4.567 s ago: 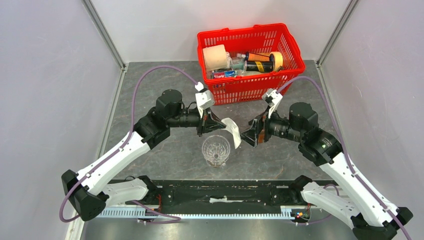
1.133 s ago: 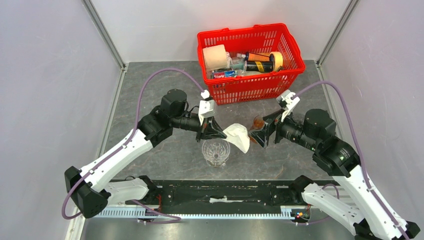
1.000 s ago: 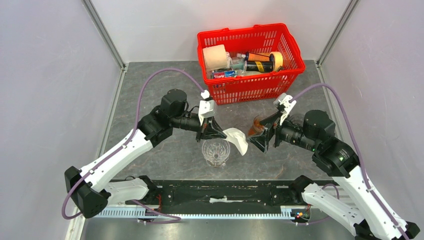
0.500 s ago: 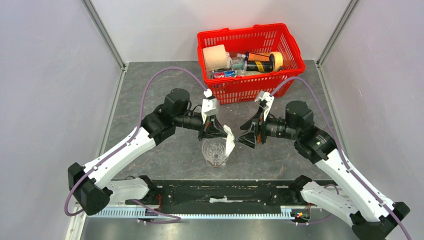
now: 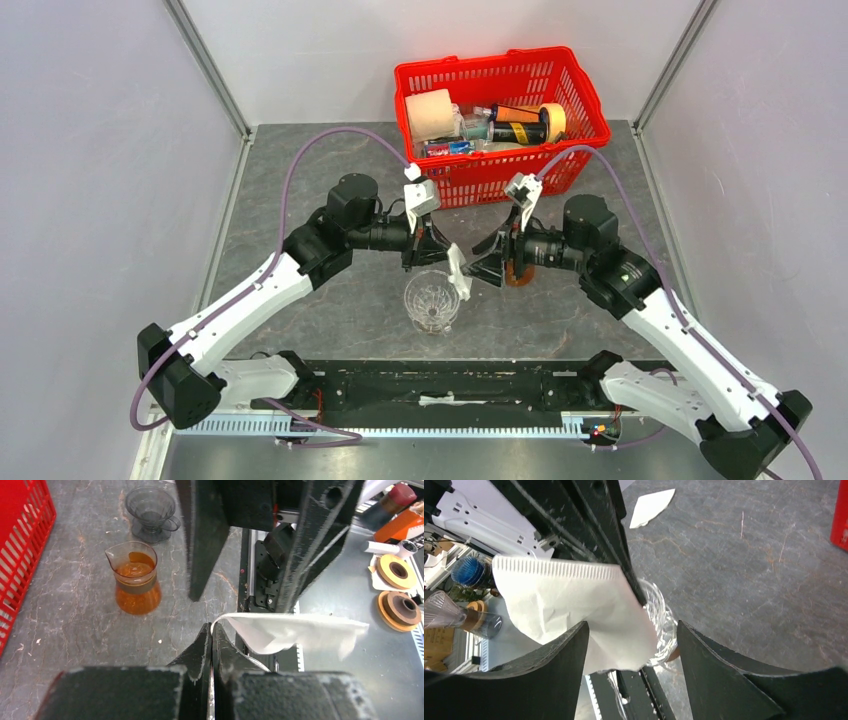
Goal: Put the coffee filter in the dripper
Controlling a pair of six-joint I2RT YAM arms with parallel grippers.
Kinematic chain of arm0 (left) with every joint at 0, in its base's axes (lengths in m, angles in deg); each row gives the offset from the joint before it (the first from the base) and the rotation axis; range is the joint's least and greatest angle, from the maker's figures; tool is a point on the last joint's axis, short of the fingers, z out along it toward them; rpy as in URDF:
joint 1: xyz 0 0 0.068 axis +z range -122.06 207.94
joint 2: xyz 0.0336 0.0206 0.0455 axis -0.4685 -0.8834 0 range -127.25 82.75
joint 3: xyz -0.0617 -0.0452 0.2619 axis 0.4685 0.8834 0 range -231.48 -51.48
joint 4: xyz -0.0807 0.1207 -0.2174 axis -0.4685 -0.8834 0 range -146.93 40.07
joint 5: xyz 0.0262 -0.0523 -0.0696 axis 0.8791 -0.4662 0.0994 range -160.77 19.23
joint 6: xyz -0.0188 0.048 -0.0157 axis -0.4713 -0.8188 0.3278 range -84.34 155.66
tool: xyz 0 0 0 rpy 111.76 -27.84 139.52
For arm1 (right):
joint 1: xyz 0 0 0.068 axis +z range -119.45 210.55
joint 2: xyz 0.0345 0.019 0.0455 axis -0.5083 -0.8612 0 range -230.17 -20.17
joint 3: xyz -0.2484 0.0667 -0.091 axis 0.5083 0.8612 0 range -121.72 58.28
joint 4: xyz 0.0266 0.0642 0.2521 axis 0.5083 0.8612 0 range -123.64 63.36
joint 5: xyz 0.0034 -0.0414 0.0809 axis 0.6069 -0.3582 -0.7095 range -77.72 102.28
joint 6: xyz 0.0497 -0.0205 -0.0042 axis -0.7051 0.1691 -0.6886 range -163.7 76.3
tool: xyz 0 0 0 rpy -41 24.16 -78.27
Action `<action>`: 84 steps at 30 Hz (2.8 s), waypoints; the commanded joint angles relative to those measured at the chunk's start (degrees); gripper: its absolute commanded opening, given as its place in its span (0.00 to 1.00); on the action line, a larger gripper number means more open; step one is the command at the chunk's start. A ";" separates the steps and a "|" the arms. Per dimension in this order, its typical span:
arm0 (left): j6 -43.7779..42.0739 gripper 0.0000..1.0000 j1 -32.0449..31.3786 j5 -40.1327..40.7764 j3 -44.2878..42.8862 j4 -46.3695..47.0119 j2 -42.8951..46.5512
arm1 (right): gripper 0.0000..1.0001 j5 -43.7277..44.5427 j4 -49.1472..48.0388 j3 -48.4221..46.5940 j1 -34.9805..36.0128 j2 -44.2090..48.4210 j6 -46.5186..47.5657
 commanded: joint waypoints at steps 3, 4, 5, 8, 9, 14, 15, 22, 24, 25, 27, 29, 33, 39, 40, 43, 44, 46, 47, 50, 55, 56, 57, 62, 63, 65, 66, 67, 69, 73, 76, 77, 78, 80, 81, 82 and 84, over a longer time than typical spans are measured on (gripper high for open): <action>3.86 0.02 -0.04 5.45 -1.55 3.13 1.54 | 0.76 5.15 10.37 -2.34 0.06 7.53 4.40; 4.08 0.02 -0.04 6.30 -1.32 3.41 1.82 | 0.76 6.66 11.40 -2.22 0.04 8.91 5.02; 4.20 0.02 0.01 6.95 -1.14 3.57 2.16 | 0.77 7.67 11.89 -2.05 0.09 10.03 5.56; 3.28 0.02 0.00 5.87 -0.78 3.33 2.82 | 0.79 11.21 13.89 -2.37 0.10 12.56 6.74; 3.01 0.02 0.01 5.46 -0.62 3.22 2.96 | 0.79 12.77 15.13 -2.63 0.09 13.16 7.10; 2.04 0.02 -0.03 4.02 -0.21 2.89 3.40 | 0.81 19.73 20.94 -3.59 0.08 15.19 8.53; 1.54 0.02 -0.04 3.25 -0.08 2.79 3.44 | 0.81 20.99 21.43 -3.57 0.09 15.56 8.45; 0.62 0.02 0.01 1.18 0.49 2.29 4.02 | 0.83 27.73 22.15 -3.66 0.09 18.07 7.63; 0.57 0.02 -0.04 1.11 0.49 2.12 4.17 | 0.83 30.19 22.65 -3.97 0.08 18.16 7.22; 0.60 0.02 -0.03 1.03 0.49 2.12 4.15 | 0.83 31.54 22.84 -4.05 0.09 18.05 7.01; 0.62 0.02 -0.03 0.75 0.41 2.10 4.16 | 0.83 32.31 22.73 -4.16 0.08 17.67 6.78; 0.62 0.02 -0.04 0.67 0.32 2.17 4.14 | 0.83 31.06 22.60 -4.63 0.05 16.72 6.46; 0.61 0.02 -0.03 0.50 0.23 2.34 4.06 | 0.83 26.92 21.25 -5.14 0.13 14.39 6.06; 0.62 0.02 -0.04 -0.12 0.40 2.61 3.89 | 0.83 28.01 20.31 -5.11 0.08 11.53 5.33; 0.62 0.02 -0.04 -0.13 0.40 2.61 3.88 | 0.83 28.03 20.31 -5.15 0.09 11.19 5.32; 0.59 0.02 0.01 -0.13 0.32 2.67 3.91 | 0.83 27.73 20.14 -5.09 0.09 10.89 5.21; 0.62 0.02 -0.06 -0.05 0.32 2.72 3.86 | 0.83 27.62 20.13 -5.11 0.04 11.02 5.21; 0.62 0.02 -0.04 0.16 0.30 2.73 3.79 | 0.84 26.99 19.90 -5.04 0.09 11.52 5.11; 0.62 0.02 -0.04 0.42 0.32 2.83 3.76 | 0.84 26.47 19.50 -4.89 0.04 11.69 4.99; 0.89 0.02 -0.04 0.78 0.16 2.85 3.29 | 0.84 24.09 17.93 -4.62 0.06 11.99 4.05; 1.18 0.02 -0.04 0.51 -0.04 2.56 2.83 | 0.85 23.68 14.69 -3.90 0.09 12.05 2.61; 1.30 0.02 -0.04 0.36 -0.03 2.73 2.73 | 0.85 23.53 13.83 -3.55 0.08 11.81 2.13; 1.46 0.02 -0.04 0.18 -0.03 2.82 2.62 | 0.85 23.36 12.95 -3.28 0.07 11.49 1.92; 1.27 0.02 -0.04 -0.59 -0.04 2.78 2.27 | 0.85 24.80 10.90 -3.31 0.05 9.68 0.42; 1.16 0.02 -0.04 -0.96 0.04 2.86 2.34 | 0.85 24.78 10.52 -3.36 0.08 9.38 0.22; 1.04 0.02 -0.04 -1.55 0.17 3.12 2.47 | 0.86 24.24 9.67 -3.17 0.07 8.80 -0.30; 0.98 0.02 -0.04 -1.63 0.14 3.11 2.52 | 0.86 23.47 9.21 -3.07 0.08 8.49 -0.47; 0.86 0.02 -0.04 -1.76 0.14 3.09 2.59 | 0.86 22.44 8.84 -3.05 0.08 7.98 -0.58; 0.66 0.02 -0.04 -2.02 0.23 3.13 2.74 | 0.86 20.82 8.67 -3.04 0.04 6.94 -0.98; 0.62 0.02 -0.04 -3.04 0.31 3.13 3.03 | 0.85 19.07 8.21 -2.92 0.02 5.24 -1.39; -1.18 0.02 -0.04 -3.17 0.49 3.08 3.32 | 0.83 18.54 8.62 -3.03 0.04 4.61 -1.35; -1.22 0.02 -0.04 -3.21 0.58 3.05 3.54 | 0.82 18.67 8.91 -3.00 0.09 4.66 -1.40; -1.33 0.02 -0.04 -3.20 0.66 3.05 3.67 | 0.82 18.71 8.97 -3.02 0.05 4.82 -1.35; -1.46 0.02 -0.04 -3.30 0.73 3.13 3.85 | 0.81 18.09 8.52 -2.70 0.07 5.12 -1.61; -1.40 0.02 -0.04 -3.31 0.67 3.18 3.86 | 0.82 17.36 8.00 -2.47 0.04 5.22 -1.80; -1.31 0.02 -0.04 -3.18 0.62 3.22 3.79 | 0.82 16.49 7.86 -2.35 0.08 5.17 -1.88; -1.10 0.02 -0.04 -2.77 0.49 3.16 3.91 | 0.81 15.67 8.61 -2.47 0.06 5.44 -1.85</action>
